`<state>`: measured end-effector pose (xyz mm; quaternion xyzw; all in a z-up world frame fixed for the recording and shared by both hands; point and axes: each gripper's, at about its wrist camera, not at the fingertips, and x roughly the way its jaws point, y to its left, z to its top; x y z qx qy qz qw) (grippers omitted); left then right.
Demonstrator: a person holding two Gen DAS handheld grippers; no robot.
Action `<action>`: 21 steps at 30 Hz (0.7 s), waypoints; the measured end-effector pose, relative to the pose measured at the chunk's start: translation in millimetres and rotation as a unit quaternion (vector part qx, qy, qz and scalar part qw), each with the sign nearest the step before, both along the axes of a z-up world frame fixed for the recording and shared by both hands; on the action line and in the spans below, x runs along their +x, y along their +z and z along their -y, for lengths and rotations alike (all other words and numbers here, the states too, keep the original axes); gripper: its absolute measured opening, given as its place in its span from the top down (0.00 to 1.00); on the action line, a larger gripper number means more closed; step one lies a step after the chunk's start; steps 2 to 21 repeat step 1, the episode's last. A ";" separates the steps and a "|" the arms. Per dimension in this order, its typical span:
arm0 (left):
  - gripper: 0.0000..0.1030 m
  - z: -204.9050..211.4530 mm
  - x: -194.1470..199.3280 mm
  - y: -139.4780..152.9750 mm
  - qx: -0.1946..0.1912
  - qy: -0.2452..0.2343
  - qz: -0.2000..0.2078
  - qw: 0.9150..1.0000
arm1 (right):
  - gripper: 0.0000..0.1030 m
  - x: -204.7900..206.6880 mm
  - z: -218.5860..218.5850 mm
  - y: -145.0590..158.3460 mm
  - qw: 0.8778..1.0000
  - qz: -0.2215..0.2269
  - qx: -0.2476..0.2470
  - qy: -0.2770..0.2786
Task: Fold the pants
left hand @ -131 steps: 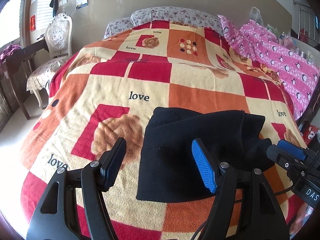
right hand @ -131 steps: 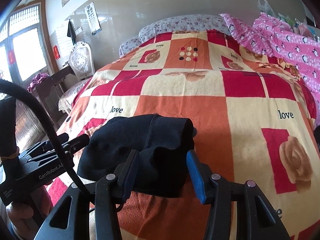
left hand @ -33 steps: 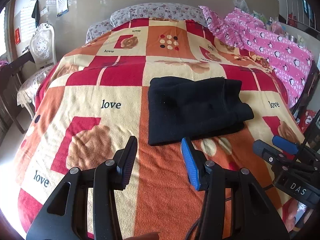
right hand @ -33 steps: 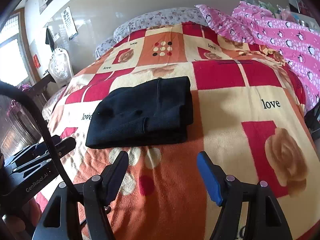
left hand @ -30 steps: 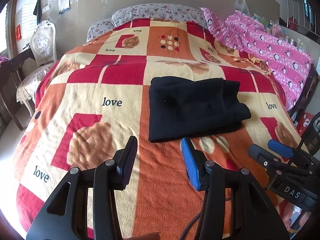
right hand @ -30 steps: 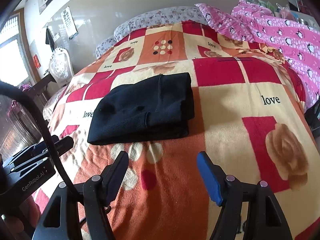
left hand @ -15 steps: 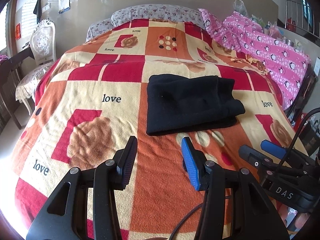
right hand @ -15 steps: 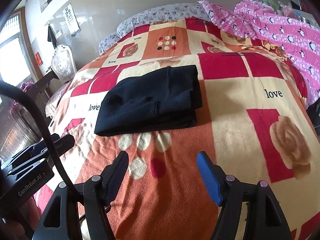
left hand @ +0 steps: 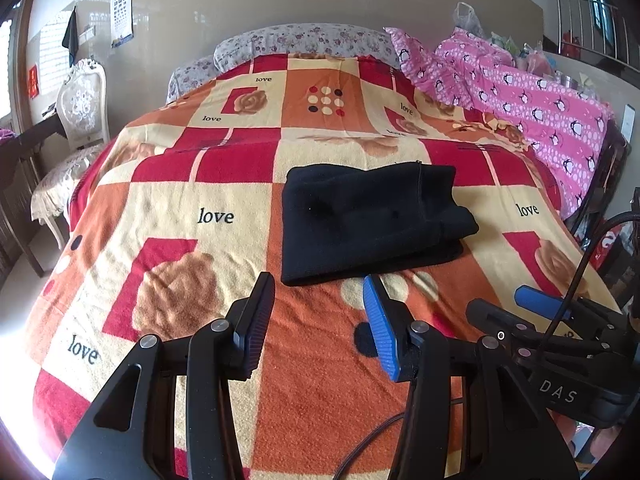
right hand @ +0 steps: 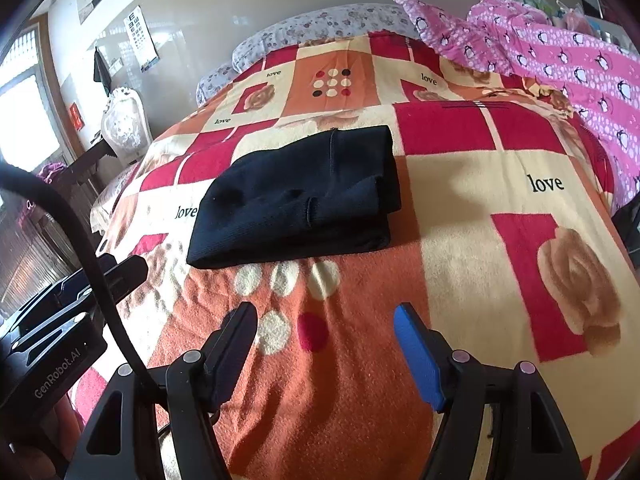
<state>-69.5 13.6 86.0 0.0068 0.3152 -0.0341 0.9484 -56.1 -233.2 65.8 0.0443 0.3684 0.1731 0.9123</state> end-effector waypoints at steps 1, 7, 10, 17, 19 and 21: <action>0.55 0.6 0.2 0.0 0.000 0.000 -0.004 1.000 | 0.33 -0.4 0.6 0.0 1.000 0.000 0.000 0.000; 0.55 0.6 0.2 0.0 0.000 0.000 -0.004 1.000 | 0.33 -0.4 0.6 0.0 1.000 0.000 0.000 0.000; 0.55 0.6 0.2 0.0 0.000 0.000 -0.004 1.000 | 0.33 -0.4 0.6 0.0 1.000 0.000 0.000 0.000; 0.55 0.6 0.2 0.0 0.000 0.000 -0.004 1.000 | 0.33 -0.4 0.6 0.0 1.000 0.000 0.000 0.000; 0.55 0.6 0.2 0.0 0.000 0.000 -0.004 1.000 | 0.33 -0.4 0.6 0.0 1.000 0.000 0.000 0.000; 0.55 0.6 0.2 0.0 0.000 0.000 -0.004 1.000 | 0.33 -0.4 0.6 0.0 1.000 0.000 0.000 0.000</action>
